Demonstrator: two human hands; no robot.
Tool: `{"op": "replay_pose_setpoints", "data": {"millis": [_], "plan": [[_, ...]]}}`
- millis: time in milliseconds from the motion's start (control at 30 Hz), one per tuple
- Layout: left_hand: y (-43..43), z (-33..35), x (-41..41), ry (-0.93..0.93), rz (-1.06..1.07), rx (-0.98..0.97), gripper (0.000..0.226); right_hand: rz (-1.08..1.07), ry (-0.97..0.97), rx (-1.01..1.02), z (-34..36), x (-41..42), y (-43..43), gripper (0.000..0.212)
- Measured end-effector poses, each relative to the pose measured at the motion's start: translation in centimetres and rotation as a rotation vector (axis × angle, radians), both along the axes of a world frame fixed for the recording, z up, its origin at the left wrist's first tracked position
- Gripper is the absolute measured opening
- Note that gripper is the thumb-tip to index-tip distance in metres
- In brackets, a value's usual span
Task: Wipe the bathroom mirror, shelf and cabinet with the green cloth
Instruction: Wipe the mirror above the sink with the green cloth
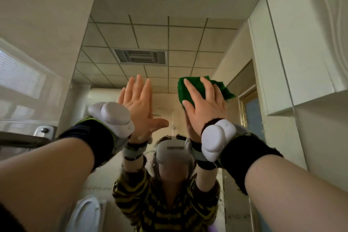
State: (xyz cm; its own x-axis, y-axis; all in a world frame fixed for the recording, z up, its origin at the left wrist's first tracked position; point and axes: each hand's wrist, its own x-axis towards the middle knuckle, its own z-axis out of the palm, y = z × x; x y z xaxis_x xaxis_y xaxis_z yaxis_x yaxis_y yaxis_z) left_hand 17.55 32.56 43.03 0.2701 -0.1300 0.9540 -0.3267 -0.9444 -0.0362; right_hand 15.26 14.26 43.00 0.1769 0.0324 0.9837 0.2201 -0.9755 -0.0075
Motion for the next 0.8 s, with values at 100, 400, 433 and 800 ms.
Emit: {"op": "replay_pose_setpoints", "data": {"millis": [100,400,433,800], "plan": [[1.6,0.3,0.4,0.028,0.036,-0.048,0.136,-0.016,0.008,0.007,0.3,0.1,-0.1,0.052],[4.3,-0.2,2.2,0.019,0.009,-0.100,0.127,-0.095,-0.018,0.058,3.2,0.2,0.4,0.054],[4.3,-0.2,2.2,0.021,0.004,-0.099,0.125,-0.110,-0.028,0.062,3.5,0.1,0.5,0.054],[4.5,-0.4,2.5,0.008,-0.039,-0.094,0.122,-0.182,-0.104,0.149,6.2,0.3,2.3,0.054]]}}
